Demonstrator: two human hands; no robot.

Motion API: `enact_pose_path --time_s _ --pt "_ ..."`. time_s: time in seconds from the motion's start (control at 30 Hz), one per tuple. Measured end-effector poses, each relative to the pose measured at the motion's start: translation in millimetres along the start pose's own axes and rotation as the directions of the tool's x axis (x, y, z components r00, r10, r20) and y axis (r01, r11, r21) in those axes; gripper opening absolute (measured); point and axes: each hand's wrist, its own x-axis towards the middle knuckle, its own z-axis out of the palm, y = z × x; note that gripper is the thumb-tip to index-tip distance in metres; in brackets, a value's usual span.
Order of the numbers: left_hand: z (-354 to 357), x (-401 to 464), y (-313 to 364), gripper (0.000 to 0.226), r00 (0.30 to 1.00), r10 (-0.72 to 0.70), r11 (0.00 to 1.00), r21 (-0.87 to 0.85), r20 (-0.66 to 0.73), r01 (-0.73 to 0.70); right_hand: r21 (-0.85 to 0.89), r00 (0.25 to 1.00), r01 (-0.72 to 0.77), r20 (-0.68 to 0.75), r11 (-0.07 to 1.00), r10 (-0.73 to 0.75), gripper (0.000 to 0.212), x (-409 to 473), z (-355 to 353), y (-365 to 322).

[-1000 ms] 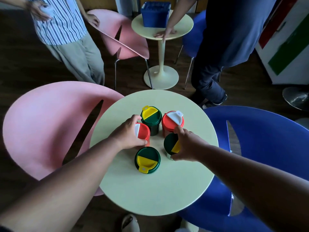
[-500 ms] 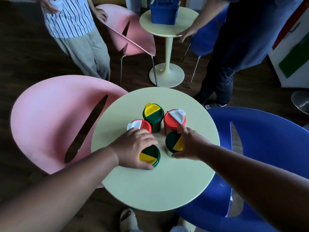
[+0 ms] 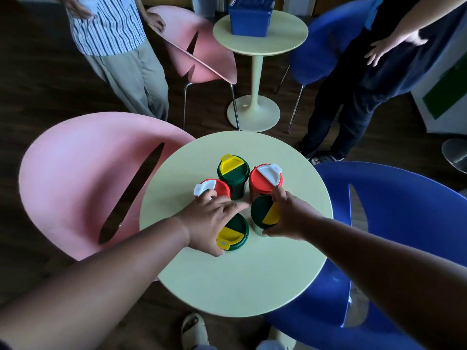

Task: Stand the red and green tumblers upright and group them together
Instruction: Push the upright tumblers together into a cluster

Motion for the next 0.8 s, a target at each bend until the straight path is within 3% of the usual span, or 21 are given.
enact_pose_path --time_s 0.8 --pt "4 14 -4 0.105 0.998 -0.033 0.998 -0.057 -0.054 0.03 0.014 1.0 0.007 0.008 1.0 -0.007 0.085 1 0 1"
